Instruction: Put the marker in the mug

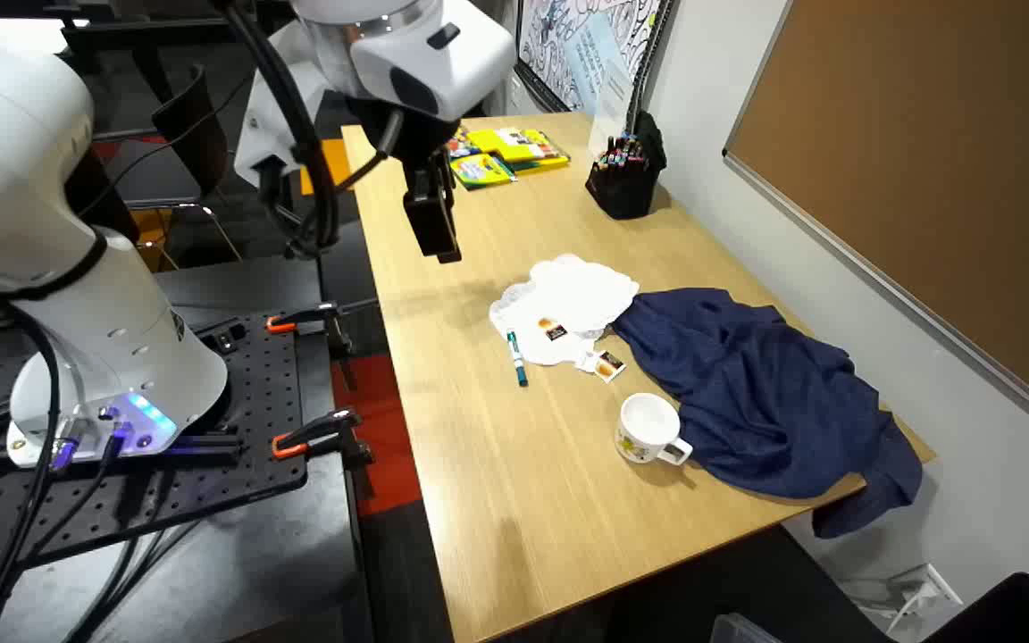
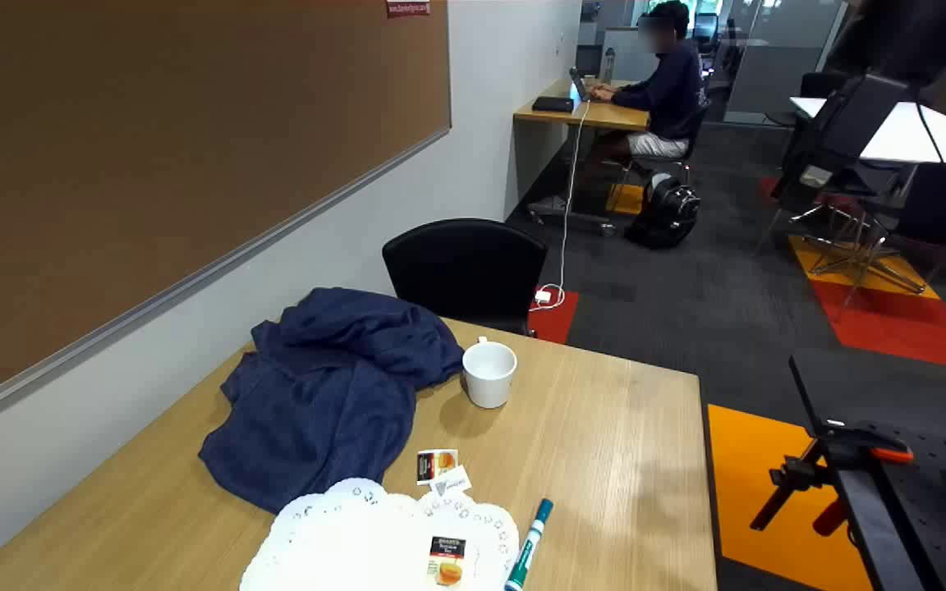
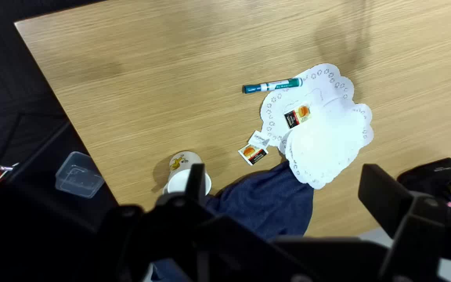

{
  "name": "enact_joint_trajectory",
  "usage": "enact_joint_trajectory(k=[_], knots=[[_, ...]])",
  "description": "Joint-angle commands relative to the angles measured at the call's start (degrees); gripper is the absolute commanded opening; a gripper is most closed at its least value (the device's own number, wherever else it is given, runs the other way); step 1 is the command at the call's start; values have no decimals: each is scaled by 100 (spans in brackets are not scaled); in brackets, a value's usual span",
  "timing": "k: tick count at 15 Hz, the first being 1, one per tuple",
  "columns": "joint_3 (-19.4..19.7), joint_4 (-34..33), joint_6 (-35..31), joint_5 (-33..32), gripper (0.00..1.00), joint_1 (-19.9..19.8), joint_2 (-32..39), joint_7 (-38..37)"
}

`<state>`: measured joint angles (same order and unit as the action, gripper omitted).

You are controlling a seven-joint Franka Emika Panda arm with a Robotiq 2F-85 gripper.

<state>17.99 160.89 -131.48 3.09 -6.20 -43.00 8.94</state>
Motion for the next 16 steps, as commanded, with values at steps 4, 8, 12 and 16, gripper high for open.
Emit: enact_joint_trajectory(k=[4,8,12,16], knots=[[-113,56,30,107,100,-106,67,78],[-113,56,30,107,100,-106,73,78],[-324,29,-275,266,100,-49,228,-307],[-995,-3,-816,738,100,38,651,-1518]])
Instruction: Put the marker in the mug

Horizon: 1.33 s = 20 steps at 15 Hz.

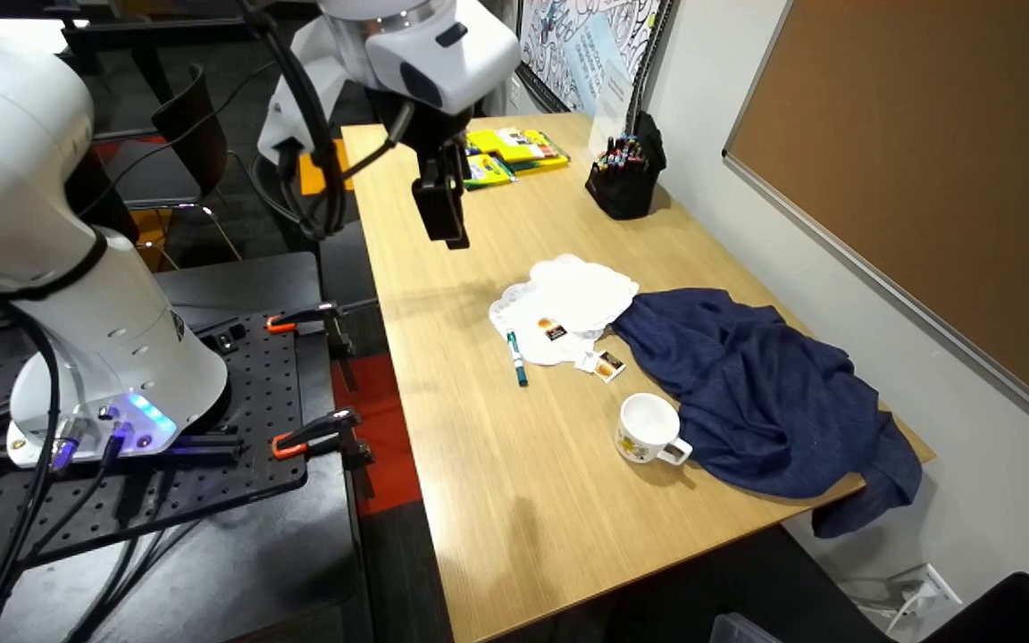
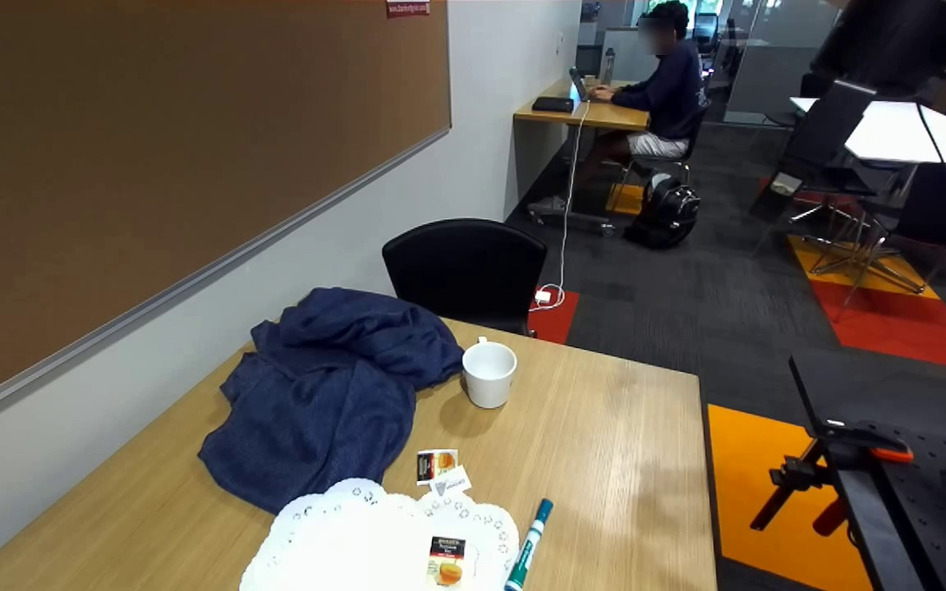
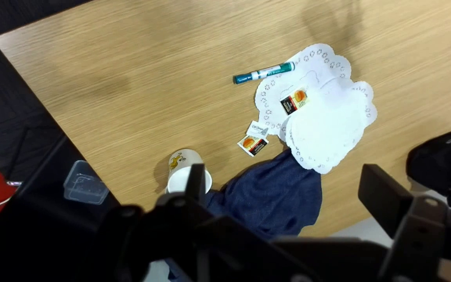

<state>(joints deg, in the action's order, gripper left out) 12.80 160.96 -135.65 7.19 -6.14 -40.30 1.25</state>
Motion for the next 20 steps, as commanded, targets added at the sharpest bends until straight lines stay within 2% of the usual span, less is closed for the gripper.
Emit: enact_joint_trajectory(k=[1,5,8,13,16,17,20], knots=[[-718,-10,-511,430,100,22,518,-1165],[-1350,-111,-859,972,100,164,1159,-2445],[-1777,-230,-1360,1289,100,219,1807,-3395],[-2230,-211,-2407,1101,100,228,2894,-4647],[-2244,-142,-2977,883,100,308,3504,-4981],[-2076,-130,-2617,935,100,383,3110,-4752],[-2045,-151,-2868,912,100,448,3533,-4809]])
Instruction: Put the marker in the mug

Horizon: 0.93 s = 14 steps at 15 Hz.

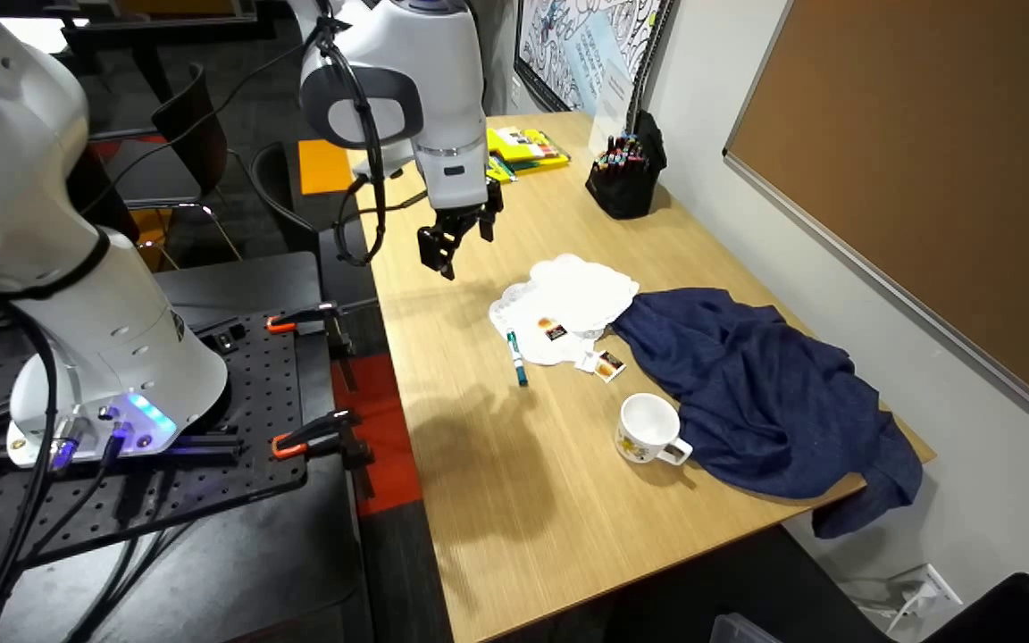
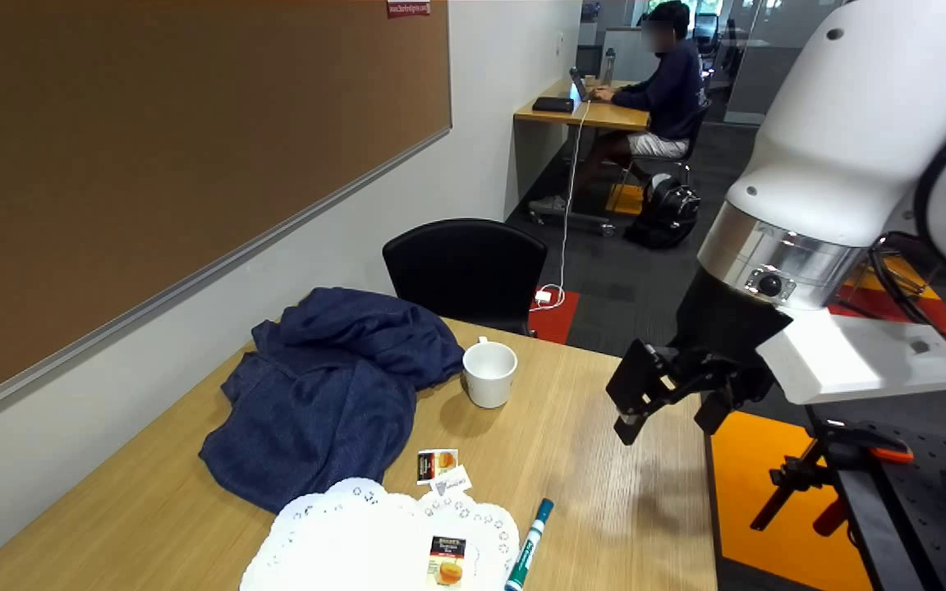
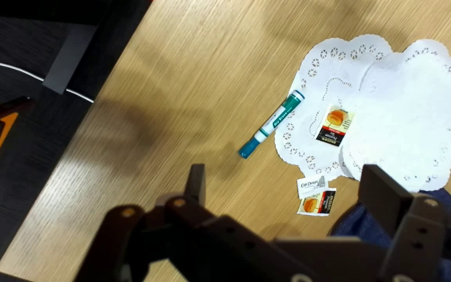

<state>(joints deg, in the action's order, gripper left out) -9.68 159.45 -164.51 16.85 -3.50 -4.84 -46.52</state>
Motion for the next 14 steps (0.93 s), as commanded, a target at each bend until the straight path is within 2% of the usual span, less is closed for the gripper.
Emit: enact_joint_trajectory(k=[1,7,13,14], knots=[[204,-8,15,-53,100,188,9,-31],[219,-115,-247,-4,100,316,231,-54],[178,-103,-1432,31,100,651,785,-426],[97,-122,-1559,-39,100,573,923,-584]])
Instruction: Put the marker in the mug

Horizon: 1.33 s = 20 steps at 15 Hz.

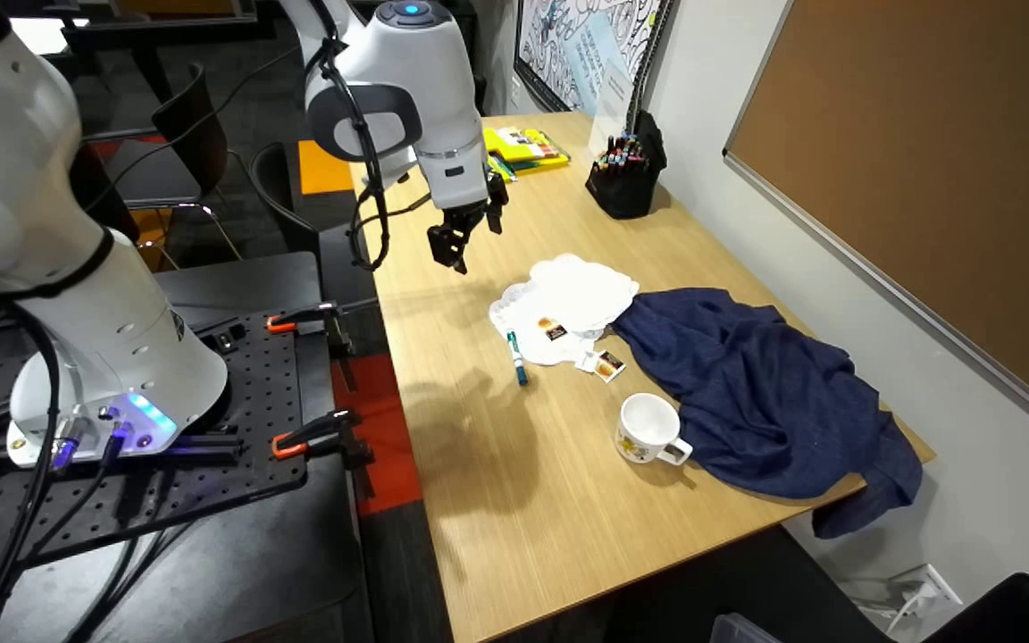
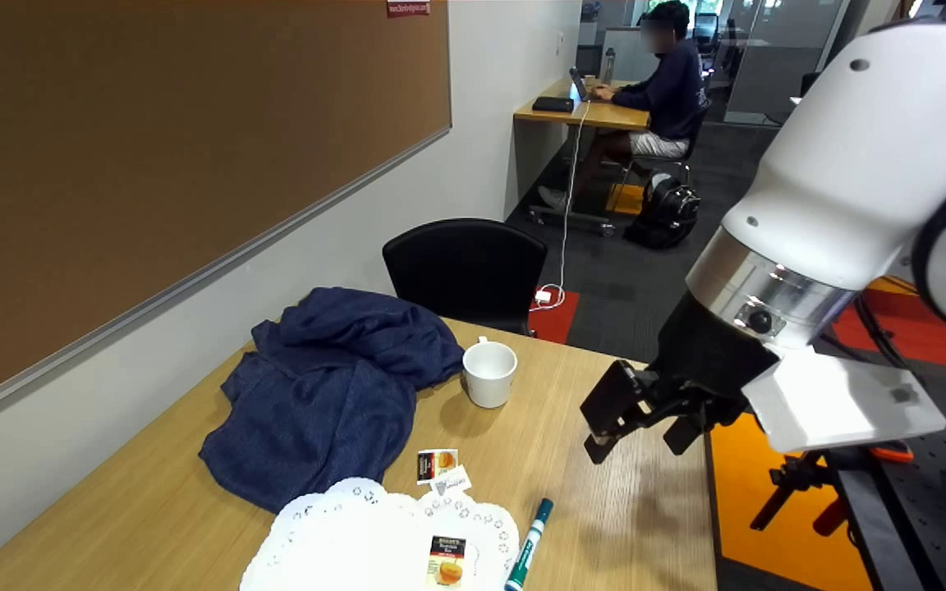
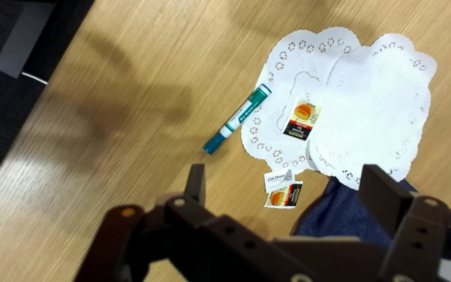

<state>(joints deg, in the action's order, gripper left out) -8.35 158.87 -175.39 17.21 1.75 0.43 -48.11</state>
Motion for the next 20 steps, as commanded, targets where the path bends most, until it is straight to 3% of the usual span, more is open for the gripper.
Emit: enact_joint_trajectory(k=[1,4,11,17,20], knots=[[7,-109,-490,-68,100,88,546,-552],[160,-289,-505,-27,100,168,1016,-872],[687,-1158,-548,628,100,856,2308,-1589],[915,-1814,-1365,1152,100,1395,3363,-2403],[1032,-2081,-1455,1347,100,1507,3783,-2581]])
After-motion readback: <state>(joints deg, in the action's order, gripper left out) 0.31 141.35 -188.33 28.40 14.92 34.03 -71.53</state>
